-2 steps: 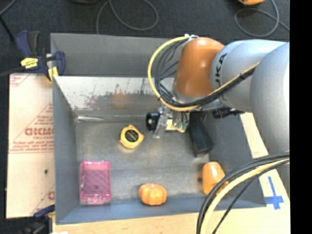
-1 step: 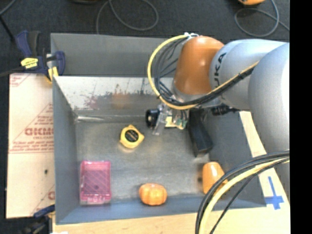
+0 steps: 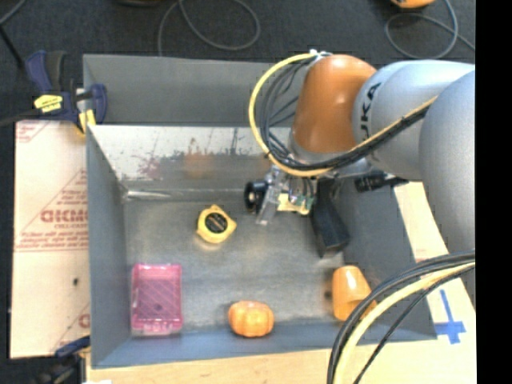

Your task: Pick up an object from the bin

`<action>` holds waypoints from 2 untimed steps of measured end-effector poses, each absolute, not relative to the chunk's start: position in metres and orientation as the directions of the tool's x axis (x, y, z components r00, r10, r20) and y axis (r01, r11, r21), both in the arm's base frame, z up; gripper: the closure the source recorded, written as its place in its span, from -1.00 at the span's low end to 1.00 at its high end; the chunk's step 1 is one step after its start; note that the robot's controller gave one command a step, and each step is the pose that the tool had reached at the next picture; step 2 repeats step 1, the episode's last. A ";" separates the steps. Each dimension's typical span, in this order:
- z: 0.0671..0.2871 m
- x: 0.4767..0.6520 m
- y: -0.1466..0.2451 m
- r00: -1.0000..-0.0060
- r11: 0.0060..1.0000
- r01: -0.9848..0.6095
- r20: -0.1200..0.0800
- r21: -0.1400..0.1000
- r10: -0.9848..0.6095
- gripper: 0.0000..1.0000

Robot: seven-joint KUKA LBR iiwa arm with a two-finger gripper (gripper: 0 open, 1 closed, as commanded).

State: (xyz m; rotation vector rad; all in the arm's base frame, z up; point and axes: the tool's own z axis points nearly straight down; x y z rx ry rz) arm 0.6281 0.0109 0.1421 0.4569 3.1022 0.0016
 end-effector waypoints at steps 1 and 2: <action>0.321 0.642 -0.003 -0.954 0.954 0.298 -0.041 0.011 0.298 1.00; 0.321 0.642 -0.003 -0.954 0.954 0.298 -0.041 0.011 0.298 1.00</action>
Offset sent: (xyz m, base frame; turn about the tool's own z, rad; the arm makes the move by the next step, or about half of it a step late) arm 0.0000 0.0000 0.0000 0.0000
